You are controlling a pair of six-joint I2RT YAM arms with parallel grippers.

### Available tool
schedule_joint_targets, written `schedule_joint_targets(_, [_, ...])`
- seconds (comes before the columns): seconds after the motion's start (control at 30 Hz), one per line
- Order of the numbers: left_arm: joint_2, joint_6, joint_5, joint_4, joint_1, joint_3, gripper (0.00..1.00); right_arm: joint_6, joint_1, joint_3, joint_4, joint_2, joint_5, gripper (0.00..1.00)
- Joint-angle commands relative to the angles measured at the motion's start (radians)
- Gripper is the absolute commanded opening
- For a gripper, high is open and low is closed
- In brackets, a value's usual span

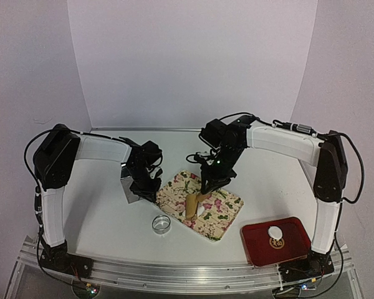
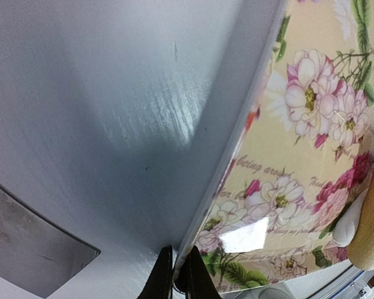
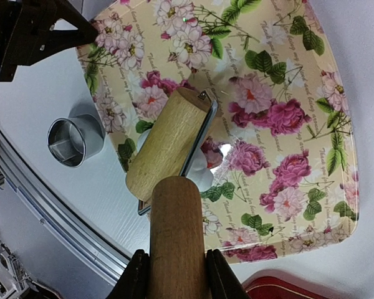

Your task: Roll out the dumpling wrappers from the dough

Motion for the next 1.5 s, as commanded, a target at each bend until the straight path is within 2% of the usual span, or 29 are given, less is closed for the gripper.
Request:
schedule_joint_targets(0.0, [0.030, 0.033, 0.016, 0.042, -0.025, 0.035, 0.00, 0.011, 0.063, -0.117, -0.027, 0.260, 0.278, 0.00])
schedule_joint_targets(0.37, [0.030, 0.031, -0.025, 0.027, -0.029, 0.035, 0.00, 0.036, 0.074, -0.106, -0.044, 0.276, 0.312, 0.00])
schedule_joint_targets(0.7, [0.004, 0.067, -0.174, -0.010, -0.025, -0.013, 0.00, 0.037, 0.011, -0.285, -0.052, 0.179, 0.309, 0.00])
schedule_joint_targets(0.93, [-0.004, 0.090, -0.209, -0.012, 0.002, -0.033, 0.00, -0.011, -0.065, -0.383, -0.053, 0.123, 0.318, 0.00])
schedule_joint_targets(1.2, [0.003, 0.111, -0.241, -0.019, 0.028, -0.031, 0.00, -0.031, -0.074, -0.455, -0.066, 0.092, 0.368, 0.00])
schedule_joint_targets(1.47, [0.007, 0.130, -0.299, -0.033, 0.052, -0.025, 0.00, -0.024, -0.090, -0.439, -0.088, 0.066, 0.392, 0.00])
